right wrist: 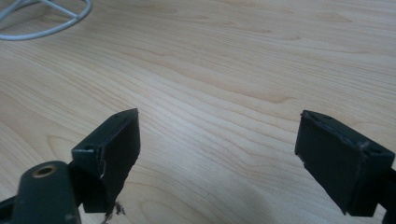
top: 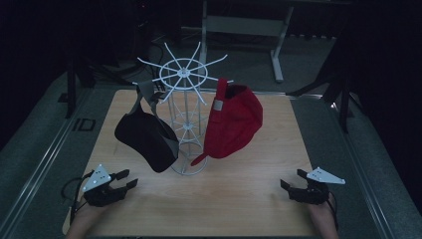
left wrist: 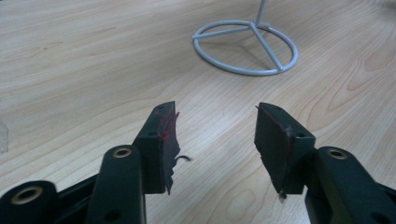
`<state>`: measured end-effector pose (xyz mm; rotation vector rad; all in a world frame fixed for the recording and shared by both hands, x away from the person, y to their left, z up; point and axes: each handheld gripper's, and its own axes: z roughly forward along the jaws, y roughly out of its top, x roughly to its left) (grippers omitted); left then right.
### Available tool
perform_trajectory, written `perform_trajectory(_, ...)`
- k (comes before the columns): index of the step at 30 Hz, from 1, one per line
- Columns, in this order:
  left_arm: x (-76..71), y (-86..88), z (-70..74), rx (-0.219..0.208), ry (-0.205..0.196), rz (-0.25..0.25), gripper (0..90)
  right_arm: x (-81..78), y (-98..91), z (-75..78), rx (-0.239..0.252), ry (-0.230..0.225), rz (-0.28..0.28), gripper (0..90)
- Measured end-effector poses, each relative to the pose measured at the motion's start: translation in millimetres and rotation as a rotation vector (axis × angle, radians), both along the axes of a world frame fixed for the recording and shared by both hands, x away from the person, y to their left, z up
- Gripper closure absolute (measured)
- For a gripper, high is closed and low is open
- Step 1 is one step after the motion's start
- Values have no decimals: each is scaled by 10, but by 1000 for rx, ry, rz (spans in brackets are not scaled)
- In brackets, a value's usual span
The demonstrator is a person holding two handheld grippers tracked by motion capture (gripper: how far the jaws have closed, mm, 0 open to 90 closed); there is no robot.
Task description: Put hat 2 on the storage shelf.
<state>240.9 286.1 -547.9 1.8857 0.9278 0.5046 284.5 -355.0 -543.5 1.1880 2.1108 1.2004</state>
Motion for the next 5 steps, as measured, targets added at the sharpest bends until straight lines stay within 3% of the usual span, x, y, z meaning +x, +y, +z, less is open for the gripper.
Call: perform_trajectory(5,1,0,2,5,-4,4,492,1,11,0,-9,-1,-3,142)
